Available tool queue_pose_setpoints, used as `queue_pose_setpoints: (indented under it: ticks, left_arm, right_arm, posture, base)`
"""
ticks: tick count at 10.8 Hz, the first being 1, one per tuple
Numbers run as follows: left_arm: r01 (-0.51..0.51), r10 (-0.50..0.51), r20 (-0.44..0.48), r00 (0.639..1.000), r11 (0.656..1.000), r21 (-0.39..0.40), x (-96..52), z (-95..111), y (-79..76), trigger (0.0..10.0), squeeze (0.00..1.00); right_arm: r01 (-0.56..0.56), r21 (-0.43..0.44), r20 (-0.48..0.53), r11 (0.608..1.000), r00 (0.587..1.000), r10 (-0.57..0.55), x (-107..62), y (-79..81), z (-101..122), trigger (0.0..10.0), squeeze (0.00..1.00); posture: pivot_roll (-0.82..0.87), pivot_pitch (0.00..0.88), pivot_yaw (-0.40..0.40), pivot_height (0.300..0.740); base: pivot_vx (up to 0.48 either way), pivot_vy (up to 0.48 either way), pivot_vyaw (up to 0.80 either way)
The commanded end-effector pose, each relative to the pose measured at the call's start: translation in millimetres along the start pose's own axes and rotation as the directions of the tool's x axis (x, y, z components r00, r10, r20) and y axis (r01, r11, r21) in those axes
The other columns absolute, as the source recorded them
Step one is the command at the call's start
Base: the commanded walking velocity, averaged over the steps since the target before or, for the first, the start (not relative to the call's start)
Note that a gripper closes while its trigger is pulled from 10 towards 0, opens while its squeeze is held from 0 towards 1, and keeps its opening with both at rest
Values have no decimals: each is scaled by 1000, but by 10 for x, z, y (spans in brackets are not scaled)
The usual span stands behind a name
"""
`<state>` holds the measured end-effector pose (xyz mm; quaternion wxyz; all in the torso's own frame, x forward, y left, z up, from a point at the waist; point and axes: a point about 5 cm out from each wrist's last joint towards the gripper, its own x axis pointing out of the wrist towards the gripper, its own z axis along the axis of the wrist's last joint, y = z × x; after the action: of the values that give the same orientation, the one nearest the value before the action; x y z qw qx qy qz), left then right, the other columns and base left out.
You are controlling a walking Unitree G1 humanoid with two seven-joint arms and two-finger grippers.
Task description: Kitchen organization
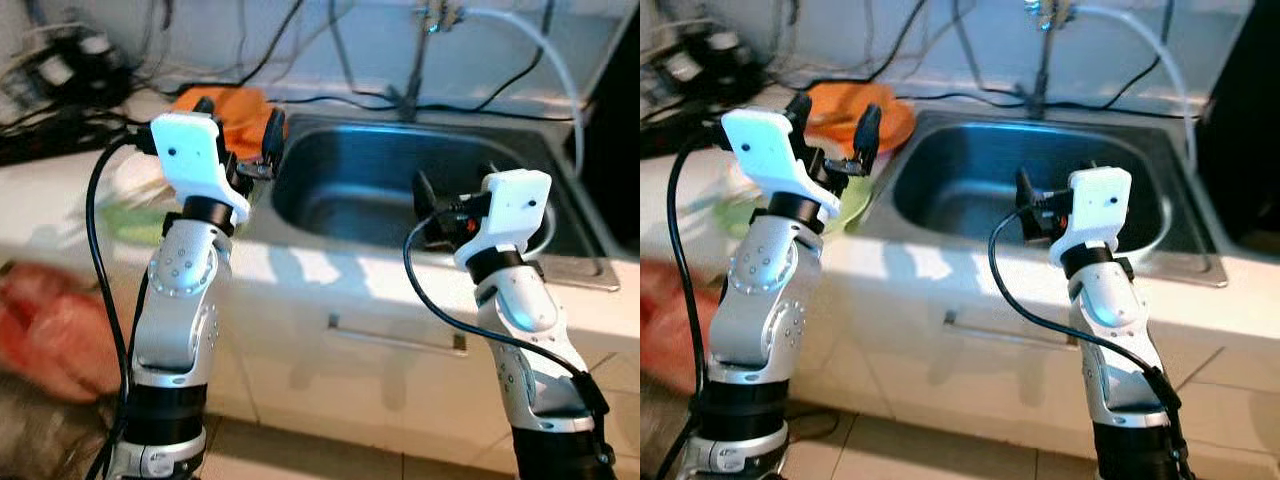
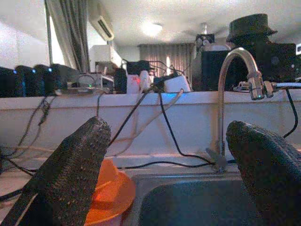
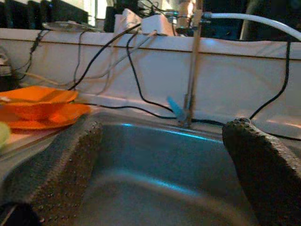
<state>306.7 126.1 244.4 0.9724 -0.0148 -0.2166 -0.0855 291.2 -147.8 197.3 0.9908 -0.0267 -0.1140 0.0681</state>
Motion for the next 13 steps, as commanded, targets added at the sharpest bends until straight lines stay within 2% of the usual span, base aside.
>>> queue_pose_setpoints:
  ticks: [1,6,11,13]
  left_arm:
    - [1,-1,12,1000,1000,0,20,45,-10,10000,0]
    - [-1,1,1,1000,1000,1,16,39,-14,10000,0]
    - [-14,14,-13,1000,1000,8,-6,12,2,10000,0]
    - [-67,67,-5,998,997,40,-15,18,71,10000,0]
  right_arm:
    - [-2,-16,38,1000,999,2,14,7,86,10000,0]
    - [-7,-20,31,1000,999,8,0,24,70,10000,0]
    - [-15,-18,24,1000,1000,15,1,38,48,10000,0]
    - [-18,-17,23,1000,1000,18,-4,49,44,10000,0]
  posture:
    - [94,0,48,740]
    - [94,0,50,740]
    - [103,0,46,740]
    - [104,0,48,740]
  base:
    - [368,0,0]
    - [325,0,0]
    - [0,0,0]
    - [0,0,0]
